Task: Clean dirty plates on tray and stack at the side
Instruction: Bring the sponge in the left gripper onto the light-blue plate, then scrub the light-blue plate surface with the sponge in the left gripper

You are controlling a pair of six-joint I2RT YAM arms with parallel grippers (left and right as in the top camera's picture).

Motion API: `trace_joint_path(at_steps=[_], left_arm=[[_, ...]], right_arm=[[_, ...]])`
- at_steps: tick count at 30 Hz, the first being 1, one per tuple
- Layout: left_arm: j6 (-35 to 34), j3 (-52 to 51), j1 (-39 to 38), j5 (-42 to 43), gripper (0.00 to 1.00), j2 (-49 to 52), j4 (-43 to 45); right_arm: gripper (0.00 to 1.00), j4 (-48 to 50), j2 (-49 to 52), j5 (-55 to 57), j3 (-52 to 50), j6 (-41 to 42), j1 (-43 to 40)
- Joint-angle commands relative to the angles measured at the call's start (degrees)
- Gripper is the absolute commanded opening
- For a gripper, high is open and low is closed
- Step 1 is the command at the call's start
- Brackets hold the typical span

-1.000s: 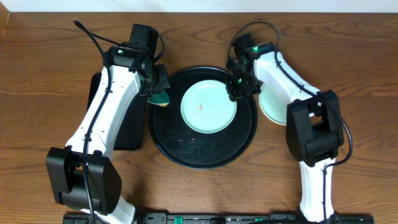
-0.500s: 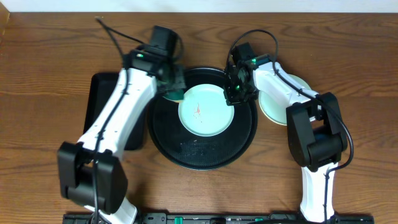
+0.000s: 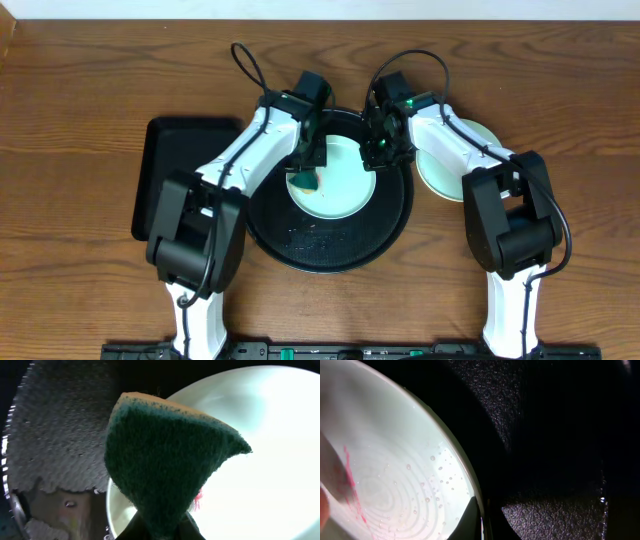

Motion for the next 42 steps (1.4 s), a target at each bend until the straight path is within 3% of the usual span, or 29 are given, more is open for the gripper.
trace_joint_path(at_steps=[1, 11, 16, 25, 29, 32, 35, 38, 42], left_arm=[[-0.52, -0.59, -1.07, -0.26, 0.08, 0.76, 0.68], [-0.57, -0.81, -5.49, 1.57, 0.07, 2.38, 1.53], [-6.71, -0.81, -5.38, -3.39, 0.07, 5.4, 1.97], [-11.02, -0.74, -3.89, -3.19, 0.08, 5.79, 1.11], [-10.78, -0.63, -2.36, 8.26, 0.08, 5.77, -3.41], [-6.36, -0.63, -0.79, 20.39, 0.08, 5.77, -4.46], [-2.25, -0.63, 0.0, 27.21, 0.07, 5.77, -1.95], [-2.21, -0.63, 0.15, 24.79, 0.08, 5.77, 3.04], [-4.96, -0.63, 0.13, 10.69, 0.07, 5.77, 6.45]], right_arm=[[0.01, -0.15, 2.62, -0.59, -2.49, 1.25, 2.16], [0.01, -0.15, 2.62, -0.61, -2.49, 1.25, 2.14], [0.01, -0.22, 2.62, -0.61, -2.49, 1.25, 2.14], [0.01, -0.22, 2.62, -0.61, -2.49, 1.22, 2.16], [0.01, -0.24, 2.62, -0.61, -2.49, 1.22, 2.16], [0.01, -0.17, 2.62, -0.61, -2.49, 1.25, 2.16], [0.01, -0.2, 2.62, -0.61, -2.49, 1.22, 2.16], [0.01, -0.22, 2.62, -0.61, -2.49, 1.22, 2.16], [0.01, -0.24, 2.62, -0.61, -2.49, 1.25, 2.16]])
